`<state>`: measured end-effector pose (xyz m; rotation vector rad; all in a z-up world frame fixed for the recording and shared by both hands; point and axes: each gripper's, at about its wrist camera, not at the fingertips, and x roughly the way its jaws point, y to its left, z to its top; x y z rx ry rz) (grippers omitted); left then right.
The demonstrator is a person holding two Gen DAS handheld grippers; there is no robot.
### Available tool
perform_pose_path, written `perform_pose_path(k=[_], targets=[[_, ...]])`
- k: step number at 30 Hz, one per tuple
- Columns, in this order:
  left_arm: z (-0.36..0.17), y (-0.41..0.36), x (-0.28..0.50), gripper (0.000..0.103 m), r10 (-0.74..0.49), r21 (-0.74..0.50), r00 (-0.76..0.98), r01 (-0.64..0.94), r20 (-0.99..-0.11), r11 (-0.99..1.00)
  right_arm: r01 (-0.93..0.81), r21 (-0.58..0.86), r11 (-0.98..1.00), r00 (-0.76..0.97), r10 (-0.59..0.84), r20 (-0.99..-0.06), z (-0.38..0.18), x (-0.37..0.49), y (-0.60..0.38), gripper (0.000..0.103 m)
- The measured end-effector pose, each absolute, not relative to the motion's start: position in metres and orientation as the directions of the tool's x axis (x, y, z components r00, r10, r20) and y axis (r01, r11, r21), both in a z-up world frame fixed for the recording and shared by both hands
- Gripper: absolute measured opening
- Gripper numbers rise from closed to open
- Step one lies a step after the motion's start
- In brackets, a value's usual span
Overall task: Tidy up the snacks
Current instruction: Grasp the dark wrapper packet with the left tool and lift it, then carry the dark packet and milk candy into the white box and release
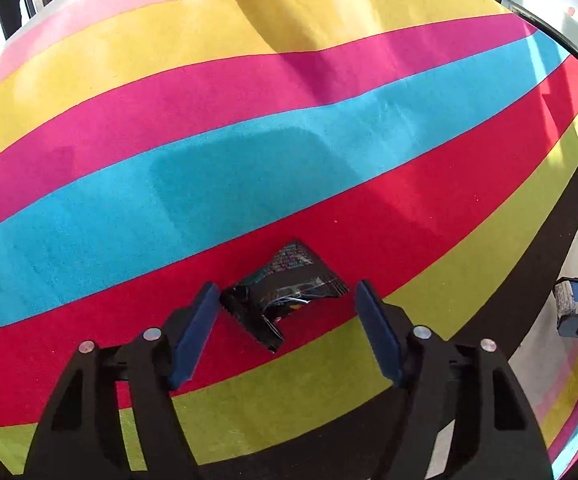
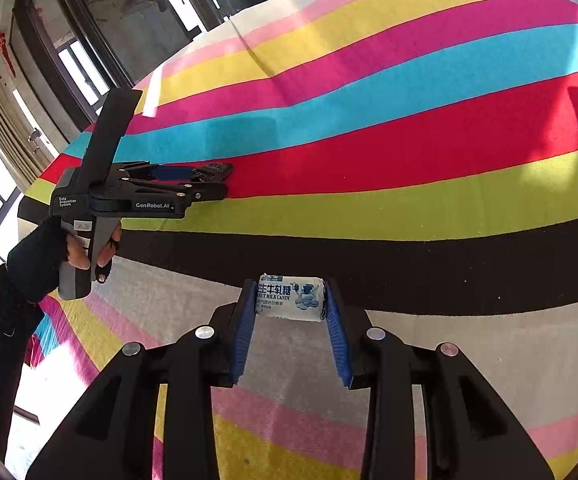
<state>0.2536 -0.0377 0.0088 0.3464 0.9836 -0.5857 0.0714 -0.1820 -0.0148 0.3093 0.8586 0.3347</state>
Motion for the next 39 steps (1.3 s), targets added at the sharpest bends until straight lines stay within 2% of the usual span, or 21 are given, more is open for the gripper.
perform_pose_path(k=[1, 2, 10, 14, 16, 17, 18, 20, 27, 28, 29, 30, 39], targets=[[0.01, -0.037, 0.25, 0.034, -0.312, 0.005, 0.429, 0.595, -0.848, 0.804, -0.162, 0.396, 0.904, 0.608, 0.407, -0.681, -0.014, 0.072, -0.182, 0.034], [0.012, -0.036, 0.245, 0.027, -0.315, 0.002, 0.445, 0.58, -0.838, 0.815, -0.162, 0.397, 0.903, 0.609, 0.408, -0.68, -0.014, 0.071, -0.182, 0.035], [0.015, -0.04, 0.178, 0.022, -0.342, -0.011, 0.532, 0.53, -0.774, 0.848, -0.157, 0.397, 0.904, 0.611, 0.405, -0.681, -0.014, 0.072, -0.181, 0.035], [0.022, -0.039, 0.15, 0.021, -0.385, -0.058, 0.506, 0.548, -0.772, 0.835, -0.153, 0.396, 0.906, 0.615, 0.401, -0.68, -0.013, 0.072, -0.182, 0.035], [0.022, -0.045, 0.143, 0.026, -0.404, -0.078, 0.474, 0.57, -0.782, 0.818, -0.151, 0.392, 0.908, 0.614, 0.397, -0.682, -0.013, 0.072, -0.181, 0.035], [0.023, -0.045, 0.138, 0.033, -0.378, -0.041, 0.493, 0.566, -0.784, 0.823, -0.15, 0.389, 0.909, 0.614, 0.394, -0.683, -0.013, 0.072, -0.181, 0.035], [0.022, -0.049, 0.138, 0.056, -0.352, -0.002, 0.511, 0.565, -0.785, 0.825, -0.15, 0.388, 0.91, 0.615, 0.393, -0.684, -0.013, 0.072, -0.181, 0.035], [0.022, -0.056, 0.139, 0.076, -0.345, 0.023, 0.53, 0.569, -0.774, 0.822, -0.148, 0.389, 0.909, 0.617, 0.392, -0.682, -0.013, 0.071, -0.182, 0.035], [0.005, -0.081, 0.152, 0.075, -0.344, 0.032, 0.461, 0.634, -0.818, 0.773, -0.148, 0.394, 0.907, 0.62, 0.395, -0.677, -0.013, 0.07, -0.184, 0.035], [0.005, -0.082, 0.147, 0.072, -0.351, 0.044, 0.48, 0.637, -0.804, 0.77, -0.149, 0.395, 0.907, 0.62, 0.397, -0.677, -0.014, 0.07, -0.184, 0.035], [0.006, -0.08, 0.144, 0.054, -0.376, 0.017, 0.469, 0.643, -0.799, 0.766, -0.15, 0.395, 0.906, 0.619, 0.398, -0.677, -0.013, 0.07, -0.184, 0.035], [0.008, -0.077, 0.143, 0.027, -0.372, 0.012, 0.483, 0.622, -0.793, 0.783, -0.152, 0.395, 0.906, 0.617, 0.399, -0.678, -0.014, 0.07, -0.184, 0.035], [0.024, -0.045, 0.087, 0.027, -0.335, 0.01, 0.607, 0.492, -0.721, 0.87, -0.156, 0.395, 0.906, 0.617, 0.401, -0.677, -0.013, 0.069, -0.184, 0.035]])
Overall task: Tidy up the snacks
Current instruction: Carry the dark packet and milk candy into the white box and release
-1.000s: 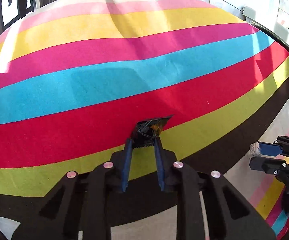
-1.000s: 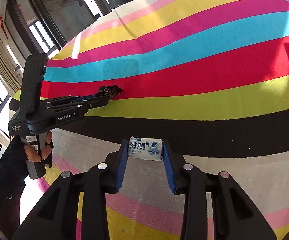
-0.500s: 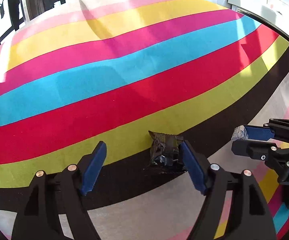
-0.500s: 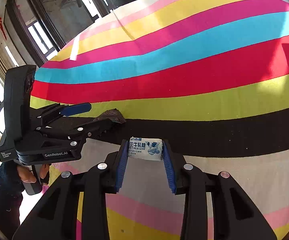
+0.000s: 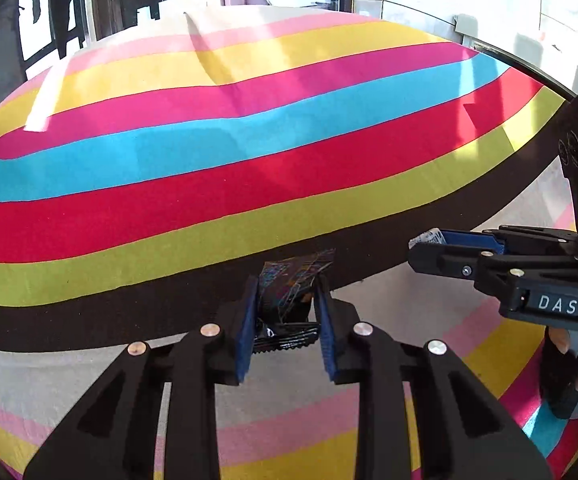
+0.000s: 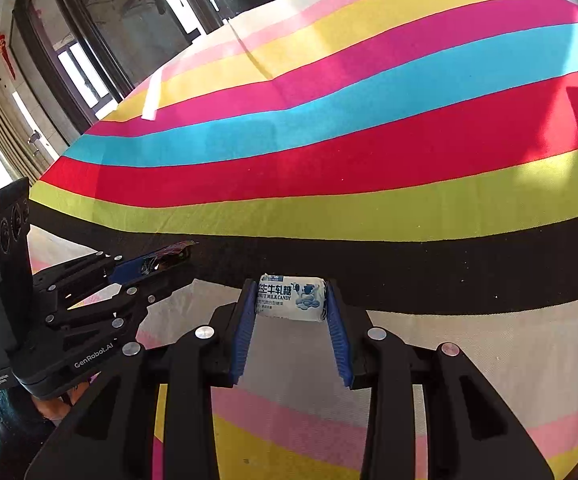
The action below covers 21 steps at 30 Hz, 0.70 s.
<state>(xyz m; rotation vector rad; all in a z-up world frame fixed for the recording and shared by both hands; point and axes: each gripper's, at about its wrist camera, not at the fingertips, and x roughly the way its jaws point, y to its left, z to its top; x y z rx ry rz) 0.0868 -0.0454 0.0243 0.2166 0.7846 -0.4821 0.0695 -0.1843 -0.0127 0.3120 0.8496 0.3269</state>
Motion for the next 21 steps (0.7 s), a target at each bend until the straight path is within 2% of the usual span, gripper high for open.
perform_pose_path(k=[10, 17, 21], targets=[[0.045, -0.005, 0.009, 0.028, -0.343, -0.072, 0.687, 0.39, -0.64, 0.918, -0.164, 0.4, 0.902, 0.616, 0.41, -0.672, -0.011, 0.069, -0.184, 0.035], [0.042, 0.021, -0.029, 0.028, -0.267, -0.045, 0.701, 0.318, -0.661, 0.947, -0.173, 0.4, 0.9, 0.59, 0.42, -0.69, -0.01, 0.069, -0.18, 0.035], [0.035, 0.038, -0.042, 0.028, -0.239, -0.051, 0.696, 0.28, -0.677, 0.959, -0.164, 0.445, 0.88, 0.566, 0.454, -0.689, -0.007, 0.051, -0.171, 0.035]])
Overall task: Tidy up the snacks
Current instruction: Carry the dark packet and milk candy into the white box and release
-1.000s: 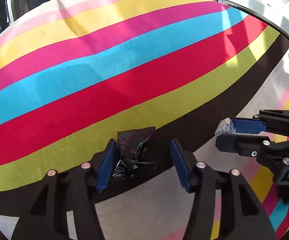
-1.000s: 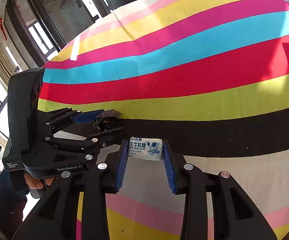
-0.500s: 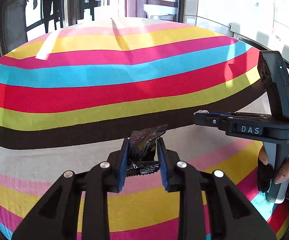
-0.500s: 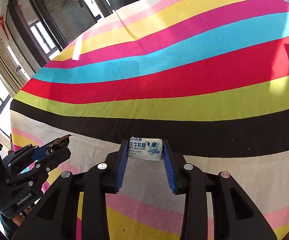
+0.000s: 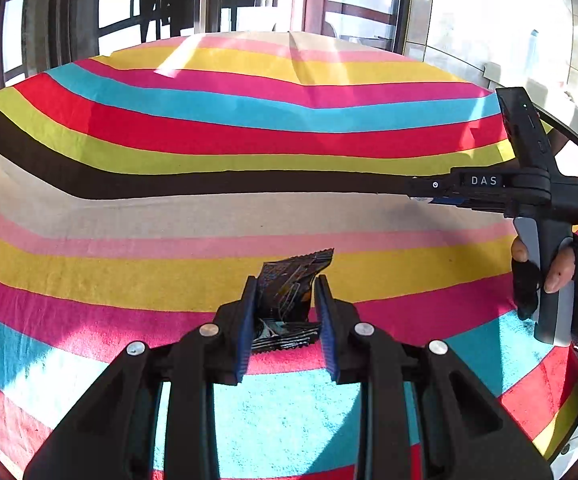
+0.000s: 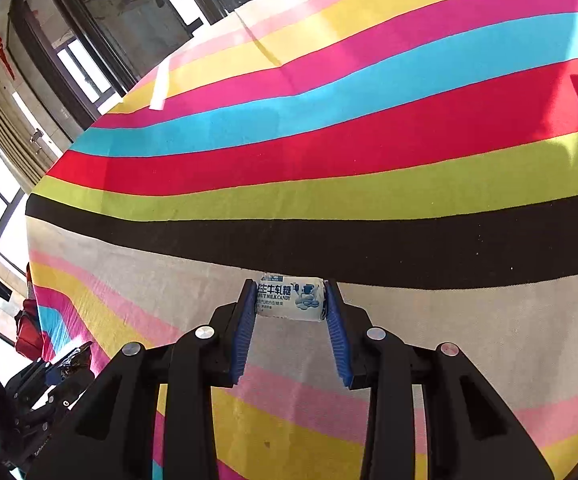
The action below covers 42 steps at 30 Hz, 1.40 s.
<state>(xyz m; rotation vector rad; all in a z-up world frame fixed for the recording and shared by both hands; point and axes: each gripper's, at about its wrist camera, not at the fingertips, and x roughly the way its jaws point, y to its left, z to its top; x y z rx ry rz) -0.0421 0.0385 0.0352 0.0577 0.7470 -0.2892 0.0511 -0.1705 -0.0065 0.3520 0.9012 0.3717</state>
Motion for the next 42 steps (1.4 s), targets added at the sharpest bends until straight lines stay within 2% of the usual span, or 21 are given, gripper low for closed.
perform_pose_path(k=[14, 29, 42], targets=[[0.033, 0.09, -0.086, 0.029, -0.161, -0.032, 0.715, 0.191, -0.68, 0.981, -0.416, 0.411, 0.811, 0.513, 0.583, -0.631, 0.022, -0.045, -0.048, 0.035], [0.03, 0.149, -0.141, 0.029, -0.08, -0.028, 0.734, 0.082, -0.674, 0.996, -0.564, 0.368, 0.739, 0.398, 0.634, -0.663, 0.02, -0.095, 0.035, 0.035], [0.016, 0.222, -0.221, 0.029, 0.045, -0.038, 0.709, -0.101, -0.703, 0.994, -0.759, 0.278, 0.589, 0.265, 0.669, -0.694, 0.018, -0.159, 0.124, 0.035]])
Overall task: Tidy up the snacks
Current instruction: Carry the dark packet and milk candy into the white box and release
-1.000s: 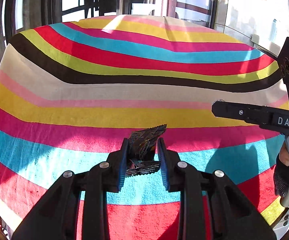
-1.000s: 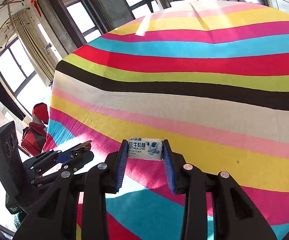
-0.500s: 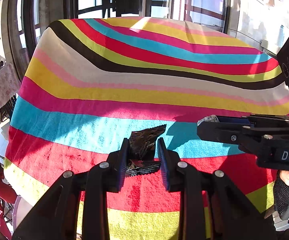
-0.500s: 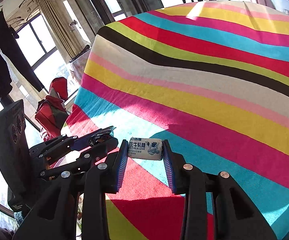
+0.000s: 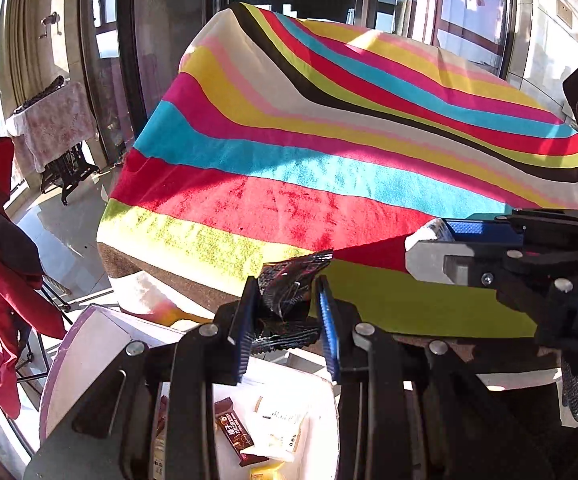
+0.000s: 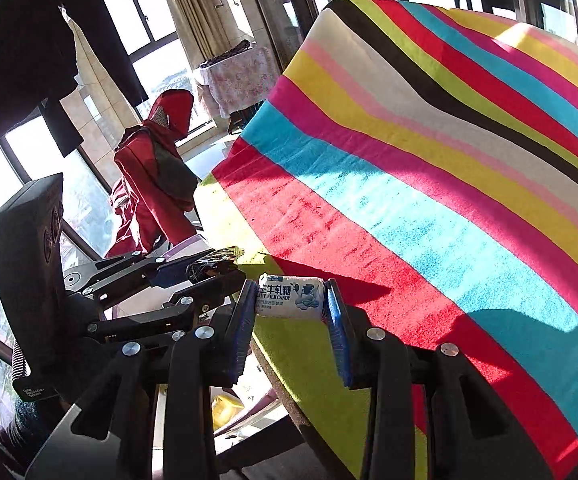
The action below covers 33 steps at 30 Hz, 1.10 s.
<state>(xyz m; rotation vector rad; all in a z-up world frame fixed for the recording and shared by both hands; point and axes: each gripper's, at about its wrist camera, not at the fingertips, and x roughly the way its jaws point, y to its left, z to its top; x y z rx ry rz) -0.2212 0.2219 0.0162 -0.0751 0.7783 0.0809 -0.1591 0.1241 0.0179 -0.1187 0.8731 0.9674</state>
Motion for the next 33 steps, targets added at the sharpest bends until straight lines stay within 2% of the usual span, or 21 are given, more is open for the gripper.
perform_pose_path(k=[8, 17, 23, 33], targets=[[-0.01, 0.25, -0.263, 0.029, 0.117, -0.031, 0.641, -0.215, -0.759, 0.976, -0.849, 0.209, 0.485, 0.2, 0.661, -0.723, 0.011, -0.201, 0.163, 0.035], [-0.049, 0.281, -0.306, 0.029, 0.178, -0.019, 0.528, -0.346, -0.831, 0.938, -0.92, 0.142, 0.365, 0.105, 0.579, -0.808, -0.03, -0.24, 0.206, 0.035], [-0.06, 0.296, -0.321, 0.029, 0.206, -0.014, 0.492, -0.407, -0.846, 0.913, -0.956, 0.098, 0.278, 0.067, 0.529, -0.846, -0.05, -0.262, 0.228, 0.035], [-0.069, 0.308, -0.325, 0.029, 0.229, -0.016, 0.467, -0.464, -0.854, 0.886, -0.969, 0.079, 0.232, 0.053, 0.513, -0.857, -0.053, -0.27, 0.243, 0.035]])
